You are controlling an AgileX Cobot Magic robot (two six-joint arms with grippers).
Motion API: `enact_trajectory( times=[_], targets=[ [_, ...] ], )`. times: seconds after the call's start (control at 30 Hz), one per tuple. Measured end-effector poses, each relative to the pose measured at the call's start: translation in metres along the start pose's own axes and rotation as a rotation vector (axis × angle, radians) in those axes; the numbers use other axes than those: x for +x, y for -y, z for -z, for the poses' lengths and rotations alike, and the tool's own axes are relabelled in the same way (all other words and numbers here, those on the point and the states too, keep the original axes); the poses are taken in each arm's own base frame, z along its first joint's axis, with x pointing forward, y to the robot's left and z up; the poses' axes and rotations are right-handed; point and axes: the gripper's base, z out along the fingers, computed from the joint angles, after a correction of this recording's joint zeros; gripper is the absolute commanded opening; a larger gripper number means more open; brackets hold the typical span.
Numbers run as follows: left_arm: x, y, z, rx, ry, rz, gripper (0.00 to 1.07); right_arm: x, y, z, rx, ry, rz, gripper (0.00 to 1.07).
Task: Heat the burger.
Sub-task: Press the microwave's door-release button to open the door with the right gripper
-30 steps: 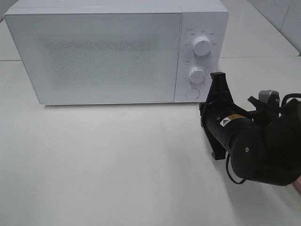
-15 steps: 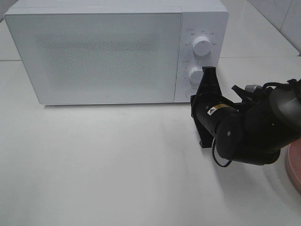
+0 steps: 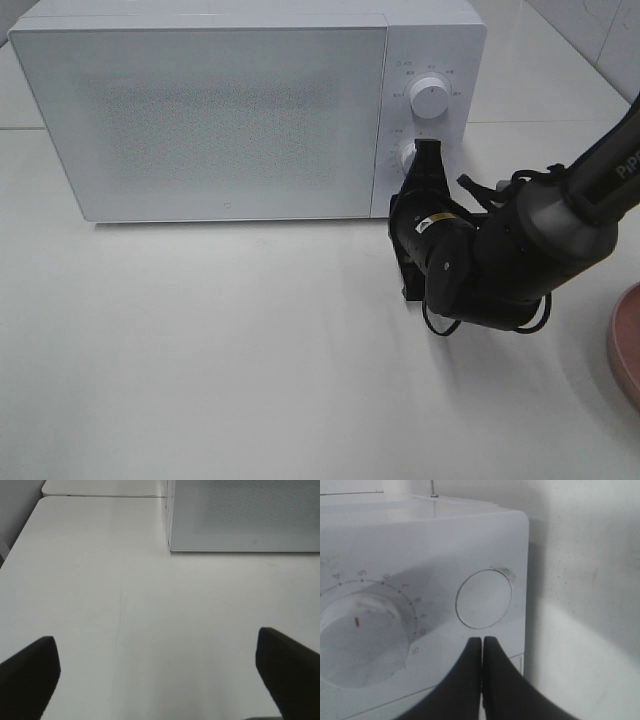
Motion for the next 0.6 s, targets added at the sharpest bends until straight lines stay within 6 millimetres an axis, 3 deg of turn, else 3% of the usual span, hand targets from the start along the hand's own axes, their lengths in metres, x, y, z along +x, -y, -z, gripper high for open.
enact_trajectory(
  times=[0.6],
  targets=[
    [0.0, 0.0, 0.0, 0.0, 0.0, 0.0, 1.0, -0.006, 0.005, -0.018, 0.008, 0.05, -0.023, 0.0]
  ],
)
